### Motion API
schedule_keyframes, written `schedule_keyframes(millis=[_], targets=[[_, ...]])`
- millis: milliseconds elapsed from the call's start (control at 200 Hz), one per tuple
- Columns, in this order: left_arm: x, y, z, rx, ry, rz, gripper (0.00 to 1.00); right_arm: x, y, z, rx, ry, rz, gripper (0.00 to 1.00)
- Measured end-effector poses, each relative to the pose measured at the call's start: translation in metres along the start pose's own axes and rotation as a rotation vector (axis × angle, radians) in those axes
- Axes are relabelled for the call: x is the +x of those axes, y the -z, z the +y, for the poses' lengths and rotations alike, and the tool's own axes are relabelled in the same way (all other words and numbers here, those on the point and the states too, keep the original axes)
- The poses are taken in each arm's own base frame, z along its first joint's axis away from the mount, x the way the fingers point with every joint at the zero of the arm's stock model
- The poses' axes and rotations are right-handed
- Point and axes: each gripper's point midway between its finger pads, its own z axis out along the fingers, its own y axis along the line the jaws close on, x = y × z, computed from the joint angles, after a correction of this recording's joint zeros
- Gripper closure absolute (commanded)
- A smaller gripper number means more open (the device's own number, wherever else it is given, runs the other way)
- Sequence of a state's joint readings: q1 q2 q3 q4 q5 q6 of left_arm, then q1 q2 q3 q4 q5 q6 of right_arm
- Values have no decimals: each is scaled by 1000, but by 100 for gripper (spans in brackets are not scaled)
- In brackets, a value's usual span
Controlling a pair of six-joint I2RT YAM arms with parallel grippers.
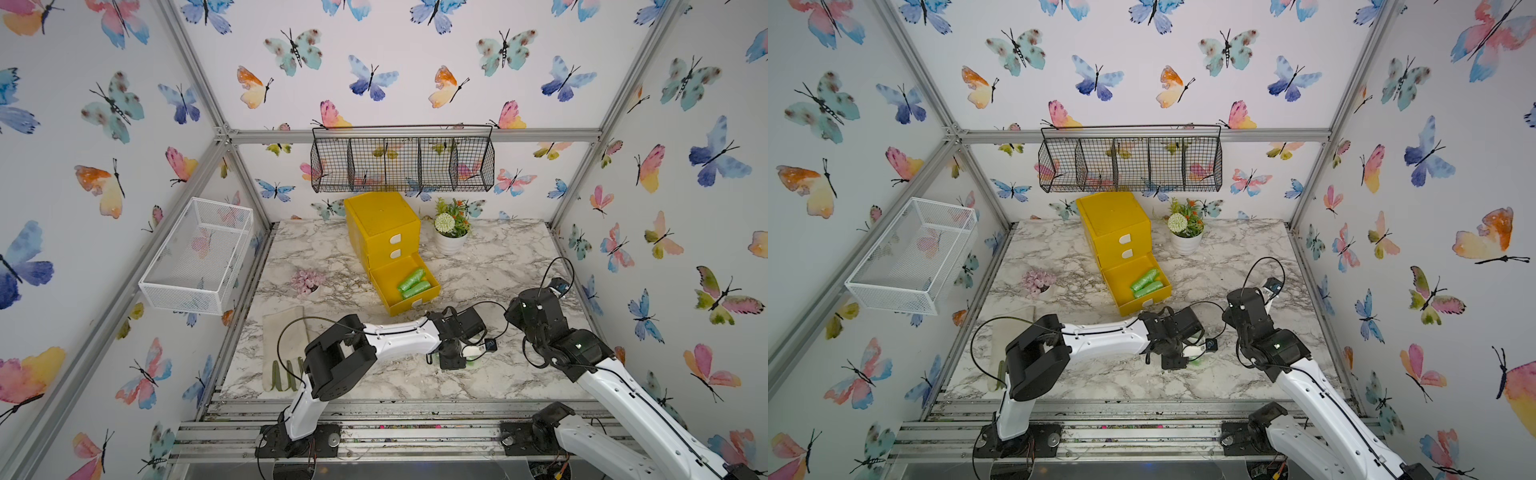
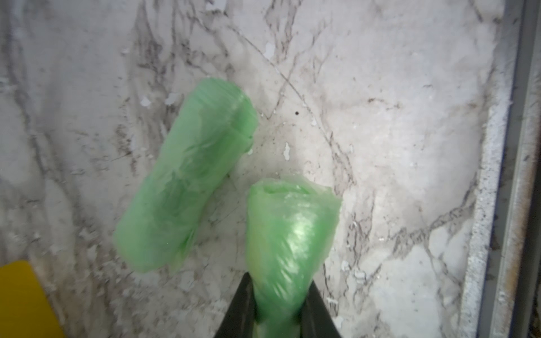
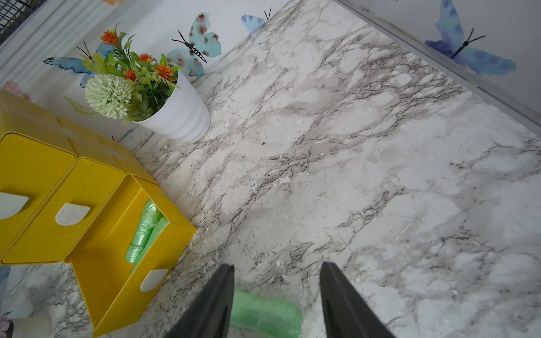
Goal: Sort the rolls of trash bags by color and place them into the drawer
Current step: Pick up the roll of trash bags from the center of the board.
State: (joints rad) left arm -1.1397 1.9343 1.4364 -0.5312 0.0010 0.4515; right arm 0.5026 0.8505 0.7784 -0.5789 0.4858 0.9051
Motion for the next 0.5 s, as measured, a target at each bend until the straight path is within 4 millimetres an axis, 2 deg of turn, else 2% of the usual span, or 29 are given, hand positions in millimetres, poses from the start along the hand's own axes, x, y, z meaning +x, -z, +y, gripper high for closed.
schedule_keyframes(millis=[130,145,200,275,325,365,501], targets=[[-16,58,37,-135,82,-101,100,4,-2,4,-24,-5,15,47],[-18,72,47,-170,101,-123,100,5,-2,4,-26,-5,17,47],[-19,93,68,-237,151,-149,100,8,-3,6,-38,-6,29,48],[-15,126,113,-362,256,-179,100,13,-5,8,-52,-7,47,47],[-8,137,135,-416,318,-182,100,17,-6,9,-60,-6,60,47],[6,145,160,-465,390,-171,100,19,-7,9,-67,-6,71,47],[50,150,209,-552,560,-103,100,28,-9,12,-92,-10,100,47]])
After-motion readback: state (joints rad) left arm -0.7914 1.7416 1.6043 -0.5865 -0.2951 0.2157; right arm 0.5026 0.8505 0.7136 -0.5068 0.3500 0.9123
